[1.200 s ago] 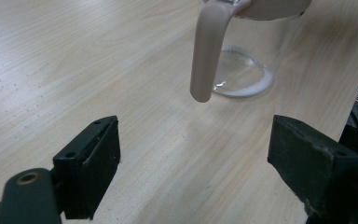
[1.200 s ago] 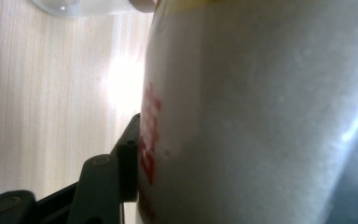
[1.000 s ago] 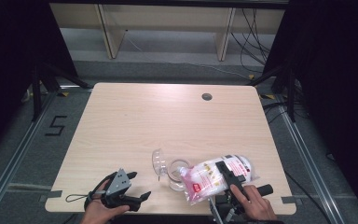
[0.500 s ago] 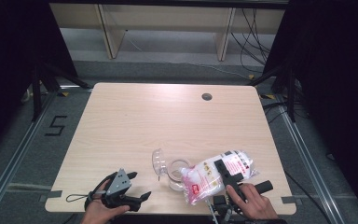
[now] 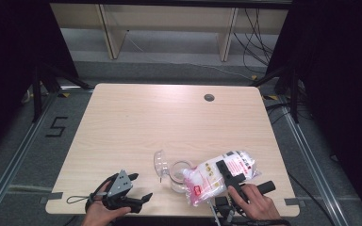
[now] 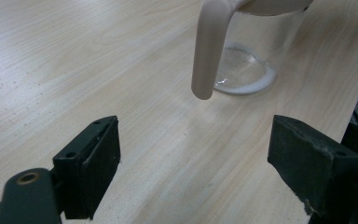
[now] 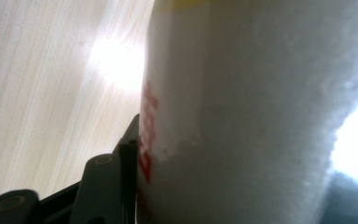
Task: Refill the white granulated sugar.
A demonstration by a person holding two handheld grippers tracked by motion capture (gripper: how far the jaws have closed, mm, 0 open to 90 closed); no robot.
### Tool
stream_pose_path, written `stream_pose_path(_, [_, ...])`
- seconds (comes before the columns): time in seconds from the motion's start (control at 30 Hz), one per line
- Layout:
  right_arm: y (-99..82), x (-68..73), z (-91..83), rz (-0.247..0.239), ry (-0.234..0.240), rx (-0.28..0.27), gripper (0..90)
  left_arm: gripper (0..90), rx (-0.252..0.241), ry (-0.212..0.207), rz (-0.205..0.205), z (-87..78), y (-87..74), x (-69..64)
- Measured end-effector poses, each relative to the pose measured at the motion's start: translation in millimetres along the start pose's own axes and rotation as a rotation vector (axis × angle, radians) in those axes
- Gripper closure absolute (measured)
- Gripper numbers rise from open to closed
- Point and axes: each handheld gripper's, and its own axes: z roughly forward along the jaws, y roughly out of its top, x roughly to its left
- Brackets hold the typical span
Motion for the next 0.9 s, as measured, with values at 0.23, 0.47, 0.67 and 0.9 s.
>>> stream_pose_path(0.23, [-0.4, -3.1, 0.1, -0.05, -0.013, -0.016, 48.7, 16.6, -0.005, 0.003, -0.005, 0.4, -0.2, -0.5])
stream_pose_path(0.47, [-1.3, -3.1, -1.1, -0.063, -0.019, -0.016, 48.8, 16.7, 0.018, -0.002, 0.02, 0.1, -0.2, 0.6])
stream_pose_path(0.67, [-0.5, -2.8, -0.8, -0.065, -0.017, -0.023, 48.9, 16.7, 0.026, 0.0, 0.027, -0.4, -0.1, 0.9])
stream_pose_path(0.9, [-0.9, -3.1, -0.6, -0.058, -0.023, -0.03, 49.0, 16.7, 0.02, -0.002, 0.021, -0.4, -0.1, 0.6])
